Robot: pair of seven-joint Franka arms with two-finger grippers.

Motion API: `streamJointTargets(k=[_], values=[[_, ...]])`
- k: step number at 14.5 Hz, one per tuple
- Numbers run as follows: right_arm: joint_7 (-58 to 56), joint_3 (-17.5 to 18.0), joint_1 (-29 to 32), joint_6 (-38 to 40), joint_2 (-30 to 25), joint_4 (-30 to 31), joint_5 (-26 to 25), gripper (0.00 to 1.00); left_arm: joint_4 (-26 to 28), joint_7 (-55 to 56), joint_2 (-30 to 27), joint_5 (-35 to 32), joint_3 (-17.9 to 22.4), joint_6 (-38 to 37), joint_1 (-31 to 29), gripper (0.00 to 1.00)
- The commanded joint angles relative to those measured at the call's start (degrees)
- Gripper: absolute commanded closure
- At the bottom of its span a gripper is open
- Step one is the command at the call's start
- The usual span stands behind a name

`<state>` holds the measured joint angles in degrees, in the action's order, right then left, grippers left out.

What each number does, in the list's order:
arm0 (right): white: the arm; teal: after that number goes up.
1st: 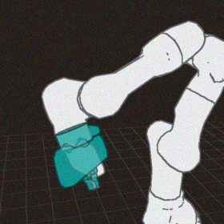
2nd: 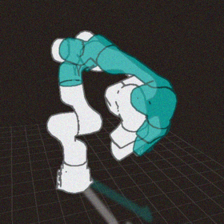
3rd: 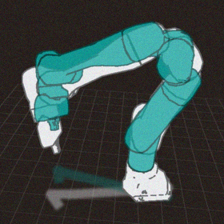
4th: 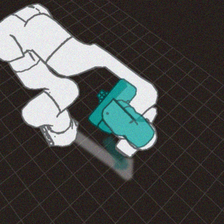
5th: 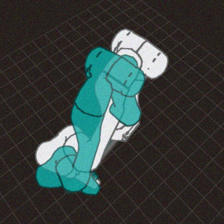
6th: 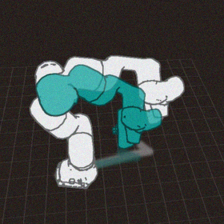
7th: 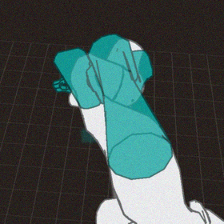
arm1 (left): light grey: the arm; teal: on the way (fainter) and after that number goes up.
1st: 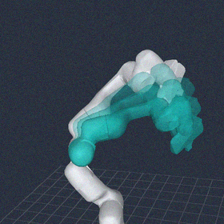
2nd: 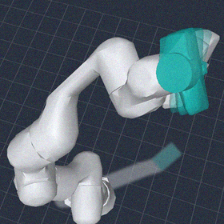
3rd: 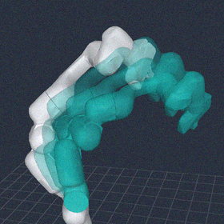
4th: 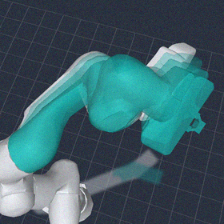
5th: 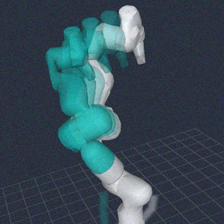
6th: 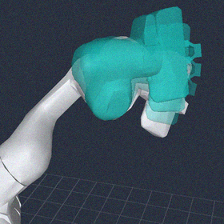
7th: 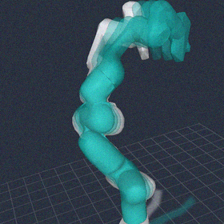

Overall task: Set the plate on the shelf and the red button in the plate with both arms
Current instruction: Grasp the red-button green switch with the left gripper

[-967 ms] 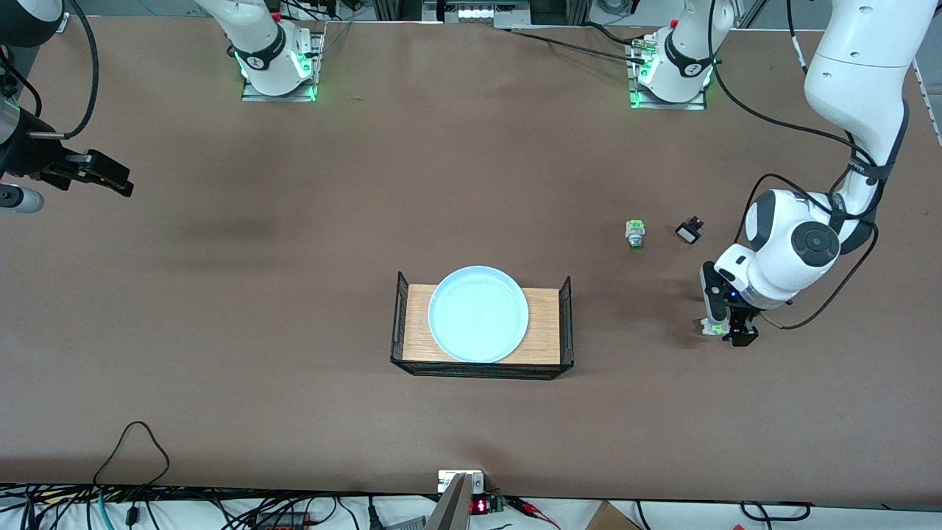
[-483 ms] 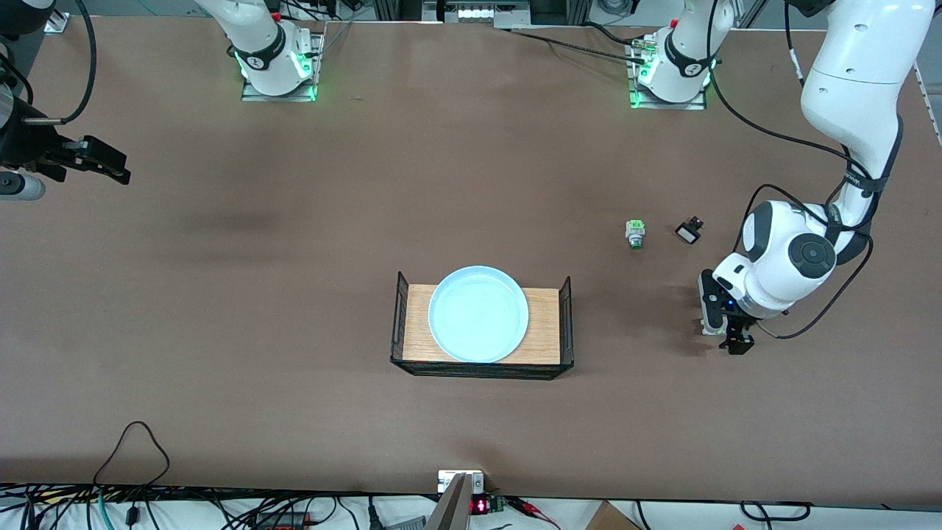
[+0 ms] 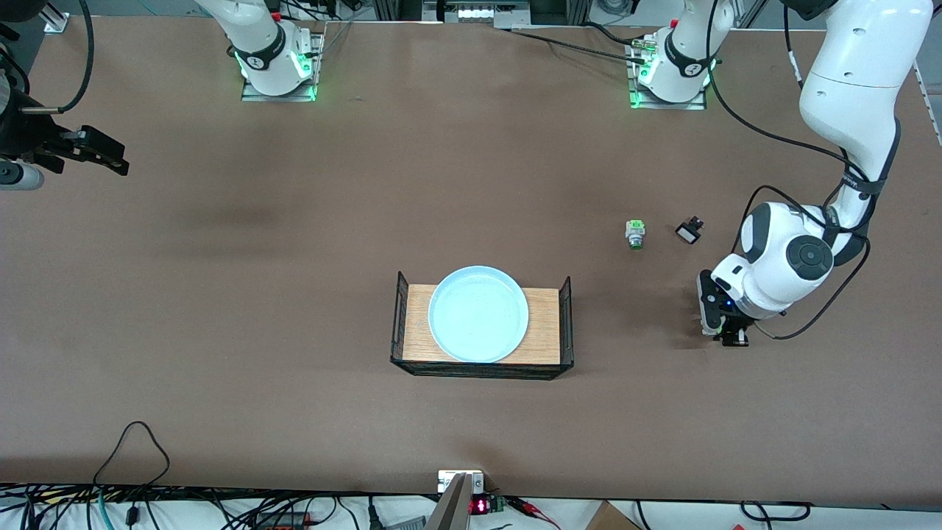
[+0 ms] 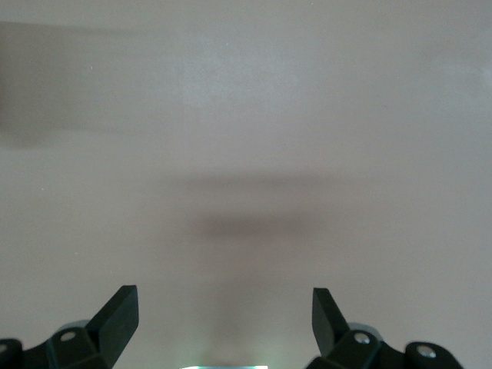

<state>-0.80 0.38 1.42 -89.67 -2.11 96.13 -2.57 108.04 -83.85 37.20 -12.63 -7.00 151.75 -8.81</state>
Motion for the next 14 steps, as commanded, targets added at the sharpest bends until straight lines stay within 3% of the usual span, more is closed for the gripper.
streamJointTargets(k=[1, 5, 9, 12, 14], values=[[-1.14, 0.24, 0.51, 0.73, -0.97, 0.47, 0.81, 0.0, -1.08, -0.96, 0.51, -1.35, -0.39, -0.13, -0.24, 0.76], [-1.14, 0.15, 0.6, 0.73, -0.88, 0.46, 0.81, 0.0, -1.08, -0.61, -1.77, -1.35, -0.82, -3.28, -0.15, 0.8], [-1.23, 0.15, 0.6, 0.64, -0.88, 0.46, 0.81, 0.0, -1.25, 1.14, -8.17, -1.0, -5.29, -9.69, -0.07, 0.79], [-1.22, 0.15, 0.6, 0.29, -0.88, 0.46, 0.72, 0.0, -4.92, 11.13, -12.4, -1.0, -9.07, -23.11, -0.07, 0.78], [-1.23, 0.15, 0.6, 0.55, -0.97, 0.46, 0.64, 0.0, -12.38, 19.56, -12.59, -0.91, -13.37, -35.93, 0.02, 0.78]])
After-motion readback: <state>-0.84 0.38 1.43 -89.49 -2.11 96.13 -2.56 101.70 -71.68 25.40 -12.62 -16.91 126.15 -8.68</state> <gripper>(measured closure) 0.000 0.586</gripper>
